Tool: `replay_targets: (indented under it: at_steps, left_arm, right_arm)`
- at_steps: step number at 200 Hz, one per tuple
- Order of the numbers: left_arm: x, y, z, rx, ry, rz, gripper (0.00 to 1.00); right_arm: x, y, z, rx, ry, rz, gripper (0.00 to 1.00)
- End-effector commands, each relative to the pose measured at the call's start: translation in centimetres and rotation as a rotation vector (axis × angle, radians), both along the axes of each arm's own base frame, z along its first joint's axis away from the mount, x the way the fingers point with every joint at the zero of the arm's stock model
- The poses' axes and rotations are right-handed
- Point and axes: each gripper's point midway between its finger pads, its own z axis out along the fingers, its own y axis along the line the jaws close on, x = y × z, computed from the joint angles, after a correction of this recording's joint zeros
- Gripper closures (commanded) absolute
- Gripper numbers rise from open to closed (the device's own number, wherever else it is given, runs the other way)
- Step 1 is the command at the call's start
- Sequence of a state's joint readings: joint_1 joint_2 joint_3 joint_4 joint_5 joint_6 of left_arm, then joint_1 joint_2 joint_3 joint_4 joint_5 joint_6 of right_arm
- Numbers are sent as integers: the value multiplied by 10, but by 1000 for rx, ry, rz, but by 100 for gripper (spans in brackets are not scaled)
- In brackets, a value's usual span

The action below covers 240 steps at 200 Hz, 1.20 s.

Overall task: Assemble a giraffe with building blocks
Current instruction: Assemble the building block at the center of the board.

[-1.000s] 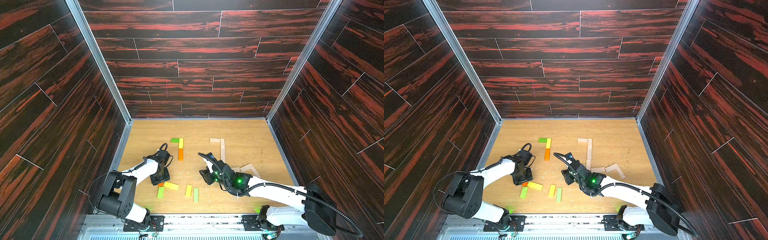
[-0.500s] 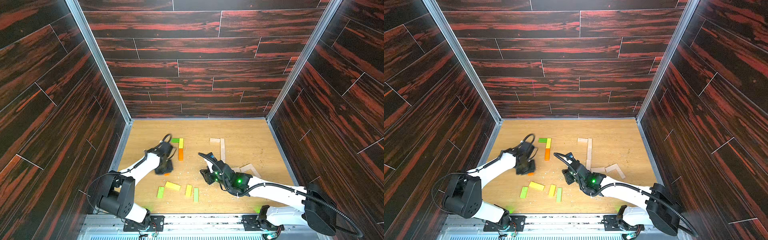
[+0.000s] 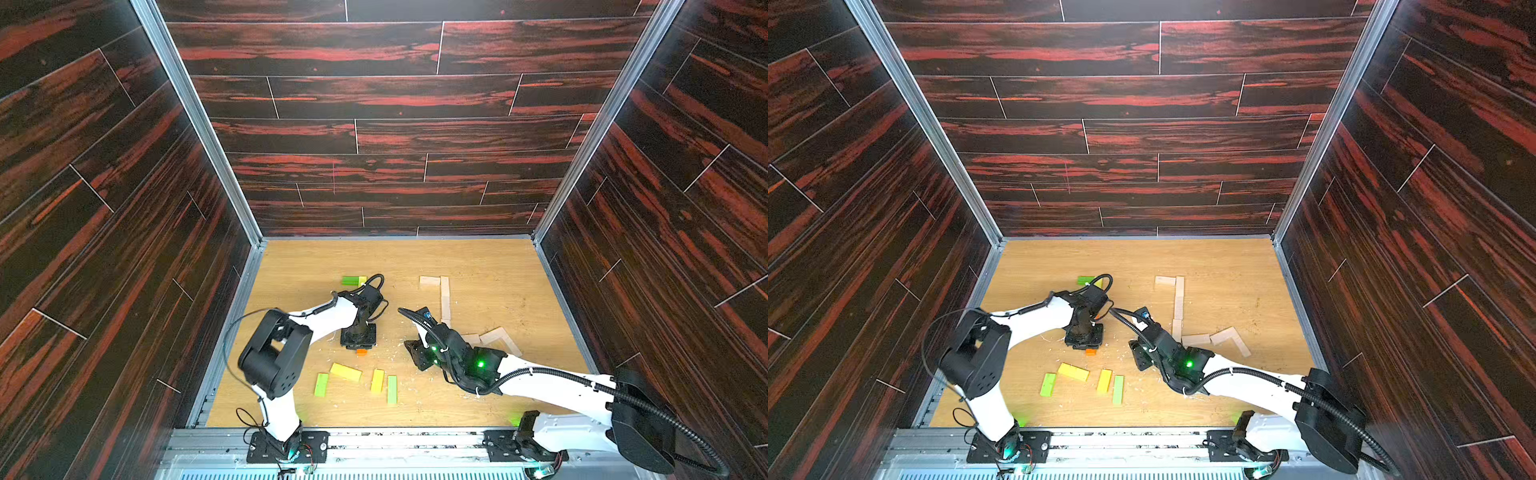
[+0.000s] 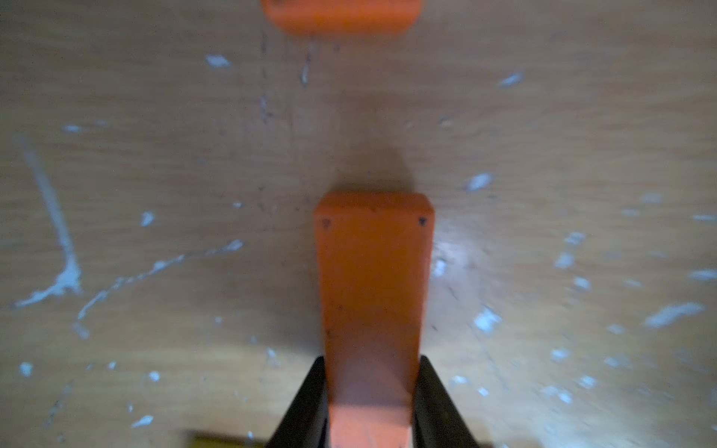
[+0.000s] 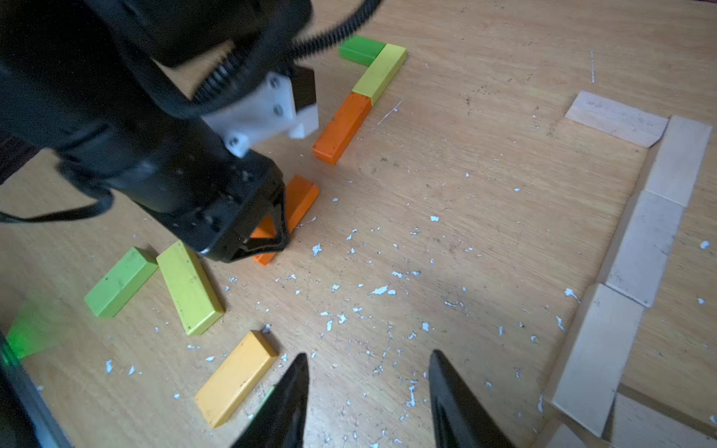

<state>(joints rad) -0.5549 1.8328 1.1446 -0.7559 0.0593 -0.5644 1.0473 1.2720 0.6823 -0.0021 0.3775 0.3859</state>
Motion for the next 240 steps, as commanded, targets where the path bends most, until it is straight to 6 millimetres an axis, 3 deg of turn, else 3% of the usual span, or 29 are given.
replay_targets:
  at_steps: [1, 21, 36, 48, 74, 98, 163, 240]
  left_arm:
    - [2, 2, 4, 25, 17, -28, 69]
    - [5, 3, 5, 41, 19, -23, 43]
    - [7, 5, 8, 54, 12, -19, 38]
    - [9, 4, 10, 56, 11, -16, 41]
    - [11, 4, 9, 67, 22, -21, 59]
    - [13, 4, 7, 74, 30, -27, 65]
    - [23, 16, 7, 113, 27, -10, 69]
    - [36, 9, 4, 87, 27, -5, 69]
  right_arm:
    - [-2, -3, 5, 21, -1, -14, 49]
    - [-2, -3, 6, 19, -2, -14, 49]
    - [-2, -5, 7, 16, -6, -16, 49]
    - [-2, -5, 7, 17, -6, -16, 49]
    - [-2, -5, 6, 15, -3, -15, 49]
    - [-2, -5, 8, 19, -5, -15, 49]
    - [-2, -4, 10, 17, -9, -12, 49]
    - [0, -6, 9, 4, -12, -18, 49]
